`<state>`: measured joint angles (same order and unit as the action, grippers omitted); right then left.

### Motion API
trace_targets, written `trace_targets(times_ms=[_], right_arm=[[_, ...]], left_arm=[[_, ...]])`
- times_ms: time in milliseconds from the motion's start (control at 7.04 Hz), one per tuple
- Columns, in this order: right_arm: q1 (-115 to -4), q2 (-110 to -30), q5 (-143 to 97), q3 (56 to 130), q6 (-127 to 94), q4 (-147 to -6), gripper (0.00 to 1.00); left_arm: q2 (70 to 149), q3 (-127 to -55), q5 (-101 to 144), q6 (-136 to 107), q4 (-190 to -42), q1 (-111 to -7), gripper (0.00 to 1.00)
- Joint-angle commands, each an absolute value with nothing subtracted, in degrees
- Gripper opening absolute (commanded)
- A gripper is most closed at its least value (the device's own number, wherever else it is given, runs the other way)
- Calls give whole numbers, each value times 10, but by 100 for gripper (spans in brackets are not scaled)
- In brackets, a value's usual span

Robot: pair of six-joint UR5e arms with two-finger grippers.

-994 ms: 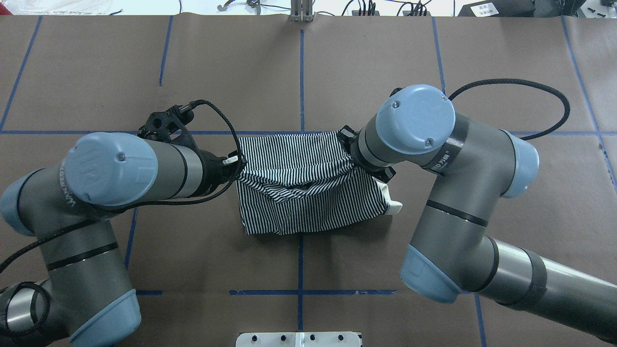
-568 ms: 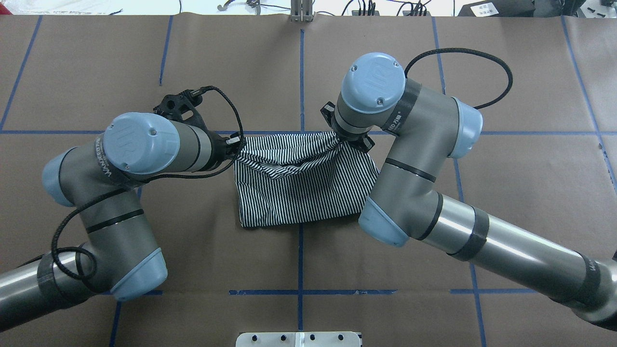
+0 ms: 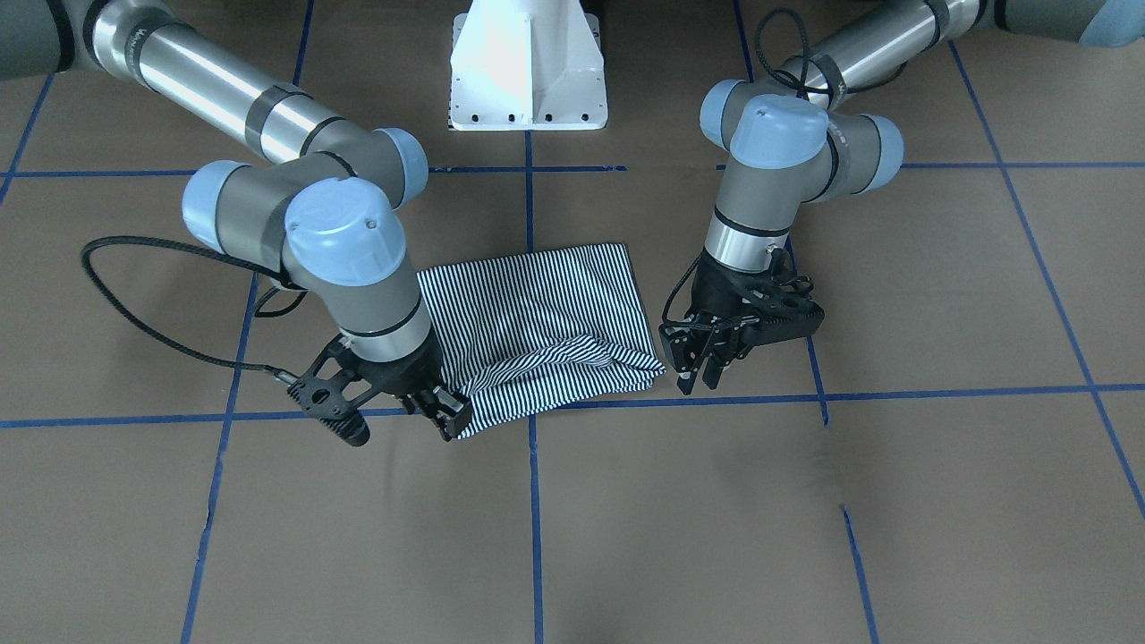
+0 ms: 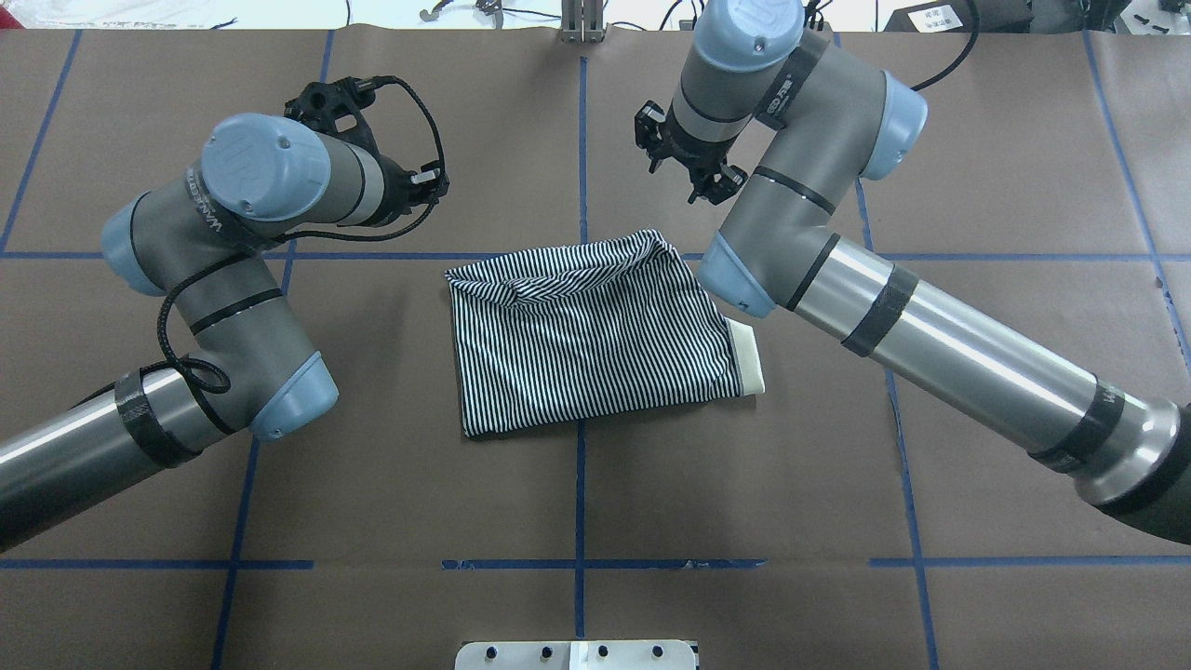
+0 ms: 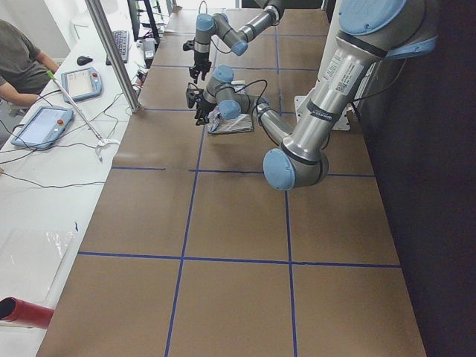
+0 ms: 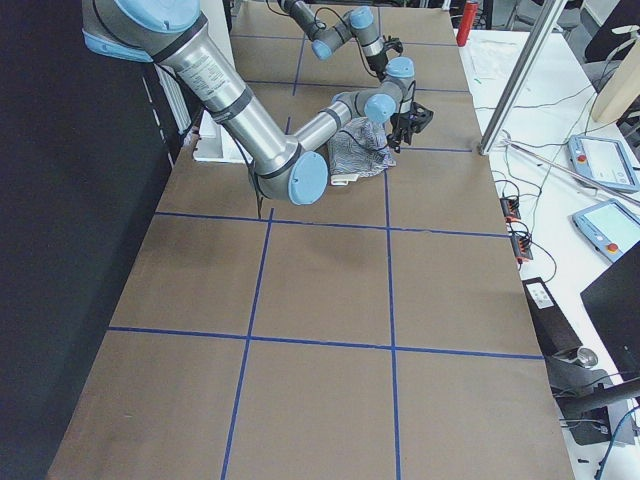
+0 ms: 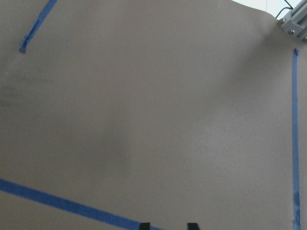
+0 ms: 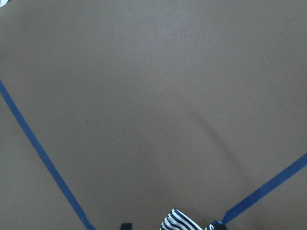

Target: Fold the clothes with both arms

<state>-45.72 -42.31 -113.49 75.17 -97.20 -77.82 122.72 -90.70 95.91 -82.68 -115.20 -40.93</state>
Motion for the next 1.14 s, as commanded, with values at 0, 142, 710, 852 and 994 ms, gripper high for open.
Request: trace_targets(times_ms=[0, 142, 710, 852, 994], right_arm=[[-472, -468, -1159, 811, -954, -776, 100], [-473, -489, -1163, 837, -954, -776, 100], [-475, -520, -1155, 875, -912, -776, 100], [-474, -520, -1155, 876, -912, -776, 100], [-474, -522, -1155, 875, -912, -775, 100]], left_arm=[[1230, -933, 995, -830, -1146, -411, 31], [1232, -933, 1026, -842, -1146, -397, 0], [1316, -822, 1051, -749, -1143, -309, 0], [1341, -797, 1057, -742, -1143, -307, 0], [1349, -766, 1056, -713, -1150, -308, 0]])
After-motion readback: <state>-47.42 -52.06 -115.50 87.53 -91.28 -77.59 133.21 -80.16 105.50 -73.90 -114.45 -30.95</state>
